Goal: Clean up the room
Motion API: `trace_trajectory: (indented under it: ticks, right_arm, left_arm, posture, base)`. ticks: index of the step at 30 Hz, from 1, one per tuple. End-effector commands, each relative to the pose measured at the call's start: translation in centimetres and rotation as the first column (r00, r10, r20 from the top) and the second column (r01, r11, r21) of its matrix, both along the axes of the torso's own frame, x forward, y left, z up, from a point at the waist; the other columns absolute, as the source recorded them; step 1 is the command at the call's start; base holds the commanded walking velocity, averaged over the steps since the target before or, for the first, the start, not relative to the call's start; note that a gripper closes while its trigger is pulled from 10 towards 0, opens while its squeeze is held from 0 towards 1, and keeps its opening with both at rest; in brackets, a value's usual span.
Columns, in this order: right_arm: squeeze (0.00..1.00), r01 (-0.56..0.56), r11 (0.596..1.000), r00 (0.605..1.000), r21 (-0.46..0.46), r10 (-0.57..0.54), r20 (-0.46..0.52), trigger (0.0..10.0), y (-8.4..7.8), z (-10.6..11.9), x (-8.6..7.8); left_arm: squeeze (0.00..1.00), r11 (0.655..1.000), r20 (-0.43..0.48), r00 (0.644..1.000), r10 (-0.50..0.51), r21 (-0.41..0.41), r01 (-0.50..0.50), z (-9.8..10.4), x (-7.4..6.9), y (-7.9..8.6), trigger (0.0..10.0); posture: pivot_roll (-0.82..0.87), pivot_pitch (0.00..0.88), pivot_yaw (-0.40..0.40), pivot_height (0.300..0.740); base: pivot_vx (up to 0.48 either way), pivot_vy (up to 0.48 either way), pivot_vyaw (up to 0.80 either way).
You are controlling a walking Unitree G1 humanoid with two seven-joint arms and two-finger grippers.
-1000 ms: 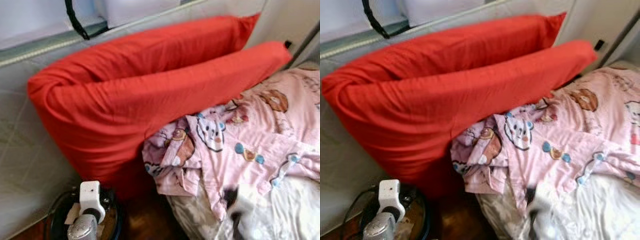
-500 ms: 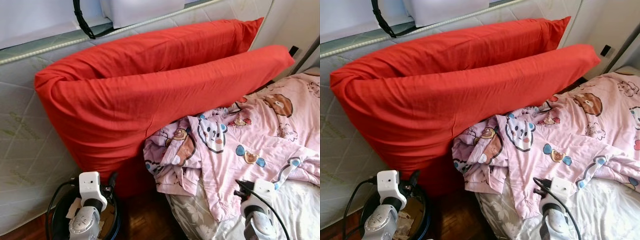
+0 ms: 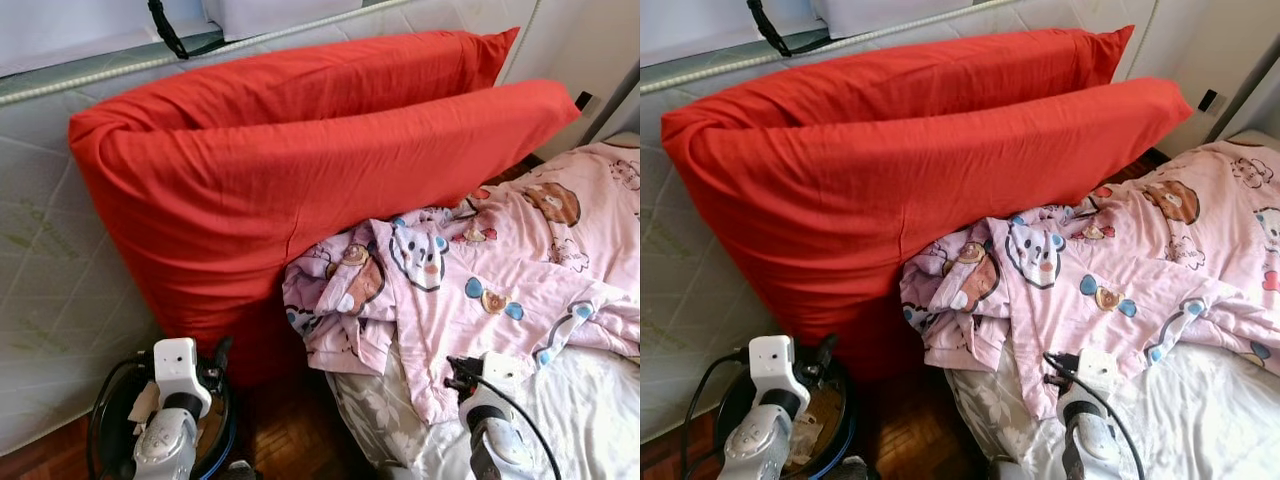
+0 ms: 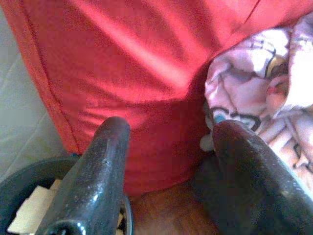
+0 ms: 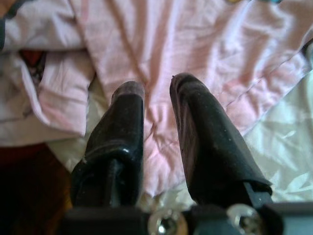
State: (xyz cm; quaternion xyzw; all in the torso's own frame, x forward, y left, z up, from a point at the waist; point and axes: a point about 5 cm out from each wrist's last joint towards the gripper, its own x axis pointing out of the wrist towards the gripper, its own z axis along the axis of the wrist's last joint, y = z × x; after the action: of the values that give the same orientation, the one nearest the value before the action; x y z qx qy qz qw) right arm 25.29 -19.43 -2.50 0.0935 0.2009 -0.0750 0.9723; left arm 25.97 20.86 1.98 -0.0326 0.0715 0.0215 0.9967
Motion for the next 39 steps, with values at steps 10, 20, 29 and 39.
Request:
trace_trajectory:
  ticks: [10,20,29,39]
  right_arm:
    - [0.00,-0.087,0.995,0.996,0.043,0.087,-0.015,10.0,1.6,-0.2,0.3]
    - [0.00,-0.111,0.992,0.993,0.056,0.112,-0.024,10.0,2.5,0.0,0.8]
    - [0.00,-0.094,0.995,0.996,0.044,0.094,-0.001,10.0,2.8,0.6,1.5]
    - [1.00,-0.016,0.999,1.000,0.032,0.015,0.022,10.0,2.2,1.7,2.9]
  left_arm:
    - [0.00,1.000,-0.026,1.000,0.008,-0.018,-0.009,-0.3,-0.5,0.0,10.0]
    - [0.00,1.000,-0.021,1.000,0.015,-0.021,-0.016,-0.1,-0.5,0.1,10.0]
    - [0.00,0.999,-0.017,1.000,0.022,-0.023,-0.023,0.1,-0.9,0.1,10.0]
    - [0.00,1.000,-0.017,1.000,0.024,-0.017,-0.024,0.2,-1.6,0.2,10.0]
  posture:
    - [0.06,0.216,-0.047,0.643]
    - [0.07,0.246,-0.052,0.618]
    - [0.09,0.268,-0.054,0.618]
    - [0.11,0.294,-0.051,0.618]
  base:
    - [0.000,0.000,0.00]
    - [0.000,0.000,0.00]
    - [0.000,0.000,0.00]
    - [0.000,0.000,0.00]
